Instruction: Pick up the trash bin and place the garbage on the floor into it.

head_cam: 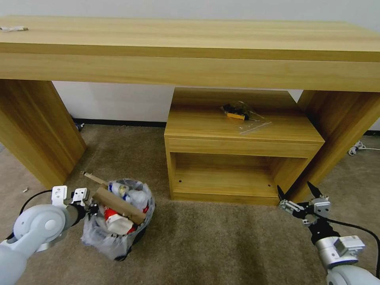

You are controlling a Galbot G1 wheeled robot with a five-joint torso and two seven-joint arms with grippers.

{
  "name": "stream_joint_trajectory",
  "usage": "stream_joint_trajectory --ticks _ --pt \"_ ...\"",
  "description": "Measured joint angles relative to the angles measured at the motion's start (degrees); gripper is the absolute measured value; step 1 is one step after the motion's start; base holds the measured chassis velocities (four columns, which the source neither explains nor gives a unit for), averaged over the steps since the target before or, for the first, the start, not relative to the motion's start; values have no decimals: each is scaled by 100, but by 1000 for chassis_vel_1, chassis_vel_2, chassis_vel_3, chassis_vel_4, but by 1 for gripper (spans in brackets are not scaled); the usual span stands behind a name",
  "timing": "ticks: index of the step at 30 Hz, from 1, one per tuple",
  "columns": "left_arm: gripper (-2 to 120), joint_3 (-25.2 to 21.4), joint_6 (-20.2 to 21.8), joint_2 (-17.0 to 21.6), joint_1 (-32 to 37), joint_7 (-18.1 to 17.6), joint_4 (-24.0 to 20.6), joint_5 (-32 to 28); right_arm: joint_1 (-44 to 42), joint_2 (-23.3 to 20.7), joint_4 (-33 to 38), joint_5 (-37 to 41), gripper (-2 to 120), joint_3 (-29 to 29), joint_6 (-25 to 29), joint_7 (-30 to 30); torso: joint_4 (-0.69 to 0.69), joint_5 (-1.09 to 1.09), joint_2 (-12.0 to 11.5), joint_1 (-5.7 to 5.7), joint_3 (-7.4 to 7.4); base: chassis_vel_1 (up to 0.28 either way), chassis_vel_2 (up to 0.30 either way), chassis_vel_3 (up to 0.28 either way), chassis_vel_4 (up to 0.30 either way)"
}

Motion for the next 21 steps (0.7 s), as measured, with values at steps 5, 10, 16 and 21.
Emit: stream_joint_trajectory --ticks 5,10,16,21 --pt "0 -52 0 -72 72 62 83 121 -7 -9 -36 30 100 62 -21 28 2 -1 0 0 0 0 0 0 0" --pt "0 -72 -2 -185 97 196 204 279 -58 11 -48 30 100 110 -38 60 0 2 0 0 0 0 0 0 0" --pt "0 -149 -8 -323 154 509 469 632 -41 -5 30 26 100 109 -153 202 1 4 1 -1 -2 0 0 0 0" --pt "0 -163 -8 -344 178 658 547 882 -26 7 71 18 100 89 -195 234 1 4 1 -1 -1 0 0 0 0"
